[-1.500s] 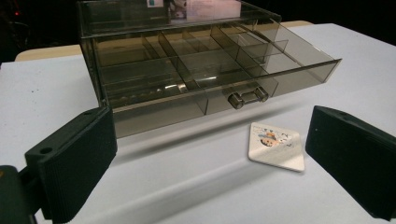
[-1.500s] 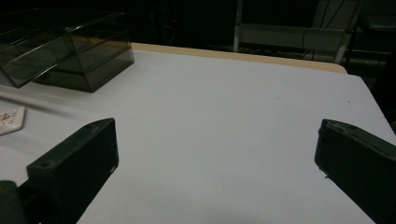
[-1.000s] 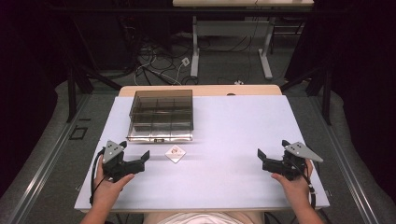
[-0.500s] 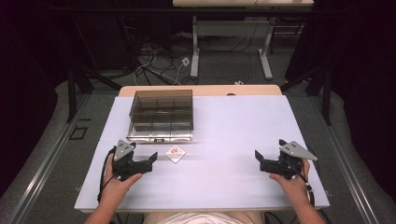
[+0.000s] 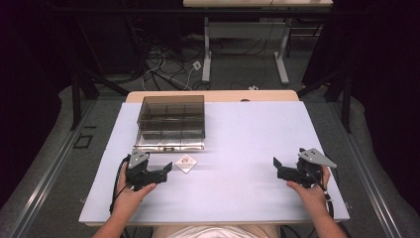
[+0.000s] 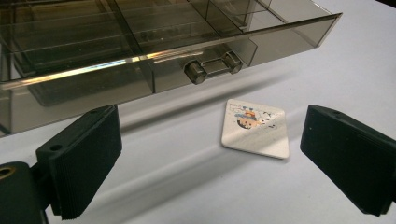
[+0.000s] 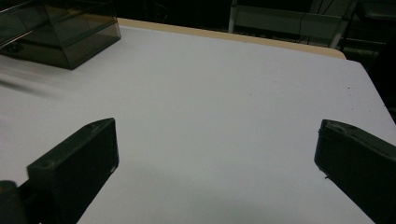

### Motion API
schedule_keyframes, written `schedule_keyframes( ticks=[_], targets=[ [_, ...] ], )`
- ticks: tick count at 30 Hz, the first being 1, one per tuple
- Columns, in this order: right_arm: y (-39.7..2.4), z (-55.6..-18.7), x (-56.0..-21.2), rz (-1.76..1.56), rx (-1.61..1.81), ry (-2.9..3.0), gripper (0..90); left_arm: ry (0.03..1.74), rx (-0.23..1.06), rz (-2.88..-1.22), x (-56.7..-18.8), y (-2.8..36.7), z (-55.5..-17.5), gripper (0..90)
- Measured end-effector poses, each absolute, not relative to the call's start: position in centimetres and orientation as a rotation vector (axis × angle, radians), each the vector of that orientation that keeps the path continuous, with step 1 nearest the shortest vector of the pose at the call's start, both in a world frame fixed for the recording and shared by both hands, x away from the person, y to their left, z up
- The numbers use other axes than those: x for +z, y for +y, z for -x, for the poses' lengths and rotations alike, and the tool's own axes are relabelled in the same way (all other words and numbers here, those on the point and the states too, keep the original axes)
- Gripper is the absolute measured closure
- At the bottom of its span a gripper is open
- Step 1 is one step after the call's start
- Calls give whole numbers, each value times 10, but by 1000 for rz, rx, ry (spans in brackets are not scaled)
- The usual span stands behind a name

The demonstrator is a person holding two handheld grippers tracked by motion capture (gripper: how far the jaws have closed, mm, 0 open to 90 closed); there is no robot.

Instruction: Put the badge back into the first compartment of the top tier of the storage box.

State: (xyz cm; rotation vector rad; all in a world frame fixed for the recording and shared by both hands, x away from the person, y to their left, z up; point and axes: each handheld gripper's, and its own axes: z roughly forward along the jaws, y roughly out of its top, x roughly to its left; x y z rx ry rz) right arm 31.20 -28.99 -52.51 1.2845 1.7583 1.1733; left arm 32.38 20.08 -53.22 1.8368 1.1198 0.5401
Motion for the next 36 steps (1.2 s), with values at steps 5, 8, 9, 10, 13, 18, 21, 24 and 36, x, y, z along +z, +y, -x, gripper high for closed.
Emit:
schedule_keyframes(
  ticks=[5,8,9,10,13,18,21,24,36],
  targets=[
    [-292,-314,-525,-1298,1167,1760,0,1119,530,-1853,-535,196,-327,57],
    [-293,-316,-526,-1306,1164,1759,1,1115,533,-1866,-537,192,-328,59],
    [-294,-317,-526,-1305,1167,1756,13,1112,533,-1877,-537,190,-329,60],
    [-294,-316,-526,-1311,1158,1753,28,1112,533,-1877,-537,190,-329,62],
    [-296,-318,-526,-1315,1164,1740,47,1110,535,-1892,-539,188,-330,67],
    [-297,-318,-527,-1319,1160,1744,48,1105,523,-1915,-541,182,-333,76],
    [-297,-317,-527,-1336,1161,1759,48,1090,513,-1944,-543,176,-334,80],
    [-297,-318,-528,-1330,1180,1753,48,1084,509,-1955,-544,174,-335,85],
    [-297,-318,-530,-1319,1172,1760,69,1058,482,-2023,-549,159,-343,154]
  ],
)
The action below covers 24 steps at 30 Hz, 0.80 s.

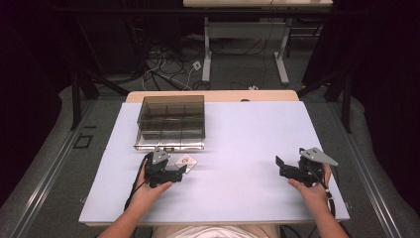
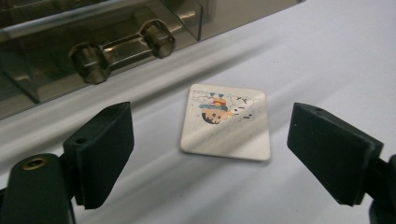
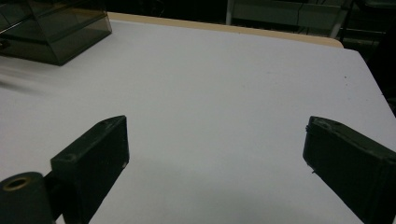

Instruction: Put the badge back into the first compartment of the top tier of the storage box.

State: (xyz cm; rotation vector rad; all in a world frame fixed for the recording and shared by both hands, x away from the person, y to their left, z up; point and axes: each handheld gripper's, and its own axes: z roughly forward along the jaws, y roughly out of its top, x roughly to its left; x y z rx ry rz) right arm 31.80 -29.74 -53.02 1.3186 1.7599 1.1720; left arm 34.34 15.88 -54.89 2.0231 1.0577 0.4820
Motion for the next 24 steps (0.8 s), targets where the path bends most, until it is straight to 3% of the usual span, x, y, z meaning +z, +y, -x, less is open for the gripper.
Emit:
schedule_keyframes(
  ticks=[24],
  targets=[
    [-298,-317,-530,-1309,1175,1777,78,999,468,-2123,-557,134,-356,174]
  ],
)
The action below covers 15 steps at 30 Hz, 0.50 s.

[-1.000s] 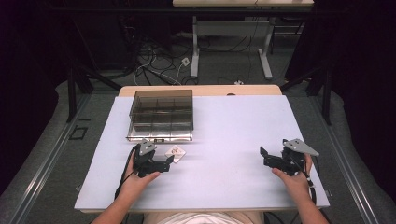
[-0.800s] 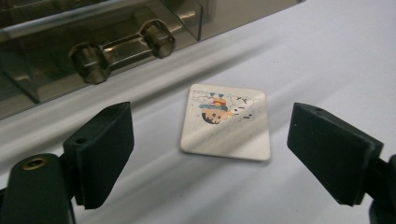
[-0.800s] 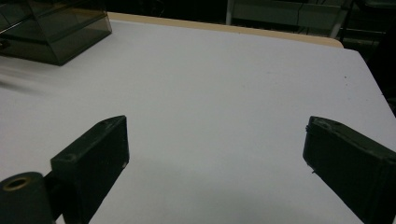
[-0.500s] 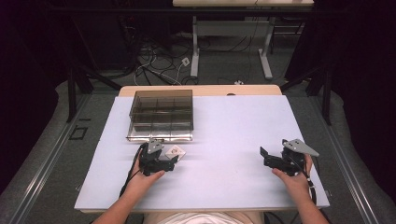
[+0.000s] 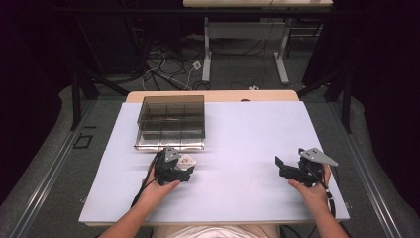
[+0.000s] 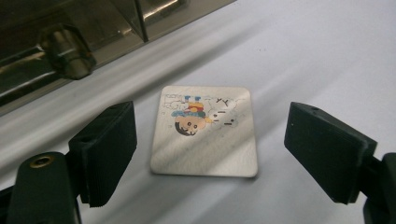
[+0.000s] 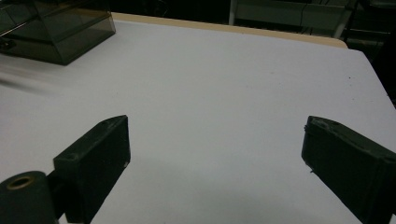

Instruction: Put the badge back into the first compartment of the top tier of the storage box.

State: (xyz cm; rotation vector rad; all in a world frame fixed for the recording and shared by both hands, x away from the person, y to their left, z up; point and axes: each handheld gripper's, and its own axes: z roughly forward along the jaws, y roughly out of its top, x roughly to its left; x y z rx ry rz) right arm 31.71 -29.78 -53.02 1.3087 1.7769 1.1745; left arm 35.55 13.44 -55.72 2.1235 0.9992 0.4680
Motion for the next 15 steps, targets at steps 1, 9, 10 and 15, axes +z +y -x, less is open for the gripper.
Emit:
schedule_keyframes(
  ticks=[1,9,10,15],
  targets=[
    [-298,-317,-530,-1309,1175,1777,78,1009,464,-2126,-558,133,-356,174],
    [-298,-318,-531,-1308,1176,1776,82,1012,455,-2144,-561,131,-361,186],
    [-298,-318,-531,-1307,1175,1777,82,1011,454,-2149,-561,131,-362,188],
    [-298,-317,-530,-1308,1179,1775,85,1024,436,-2153,-564,129,-365,204]
  ],
)
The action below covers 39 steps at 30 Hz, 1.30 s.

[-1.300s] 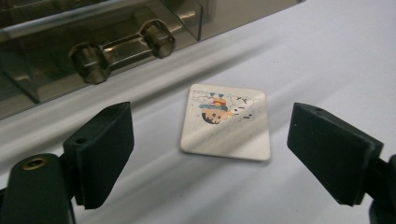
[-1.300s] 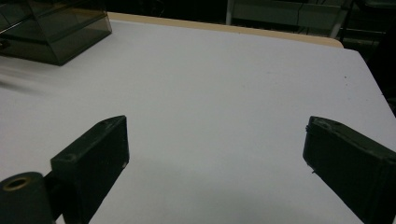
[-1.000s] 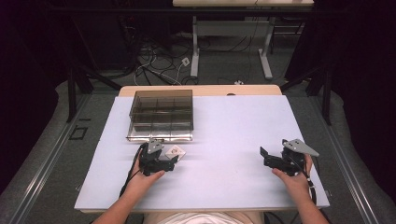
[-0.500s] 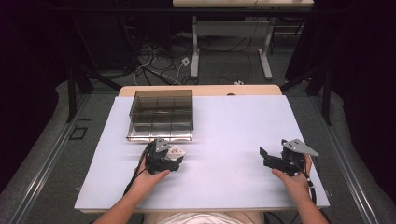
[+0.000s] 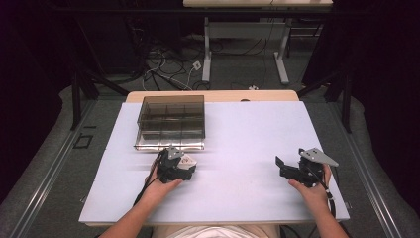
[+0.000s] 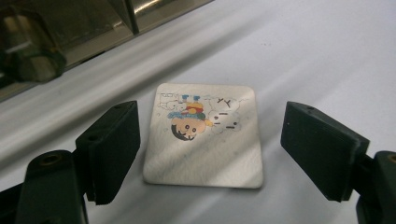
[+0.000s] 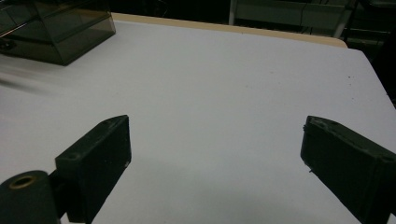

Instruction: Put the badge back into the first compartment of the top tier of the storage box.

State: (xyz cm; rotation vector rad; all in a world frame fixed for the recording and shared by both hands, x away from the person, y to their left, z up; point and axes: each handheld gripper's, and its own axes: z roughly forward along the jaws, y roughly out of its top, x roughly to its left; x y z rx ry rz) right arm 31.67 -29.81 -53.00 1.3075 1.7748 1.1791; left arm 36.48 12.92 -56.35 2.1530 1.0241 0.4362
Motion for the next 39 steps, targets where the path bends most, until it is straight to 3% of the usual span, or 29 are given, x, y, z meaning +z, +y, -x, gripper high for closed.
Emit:
schedule_keyframes(
  ticks=[24,39],
  targets=[
    [-296,-316,-531,-1321,1177,1794,93,1027,392,-2164,-567,131,-369,224],
    [-297,-316,-531,-1316,1177,1796,98,1025,409,-2147,-567,131,-370,328]
  ],
)
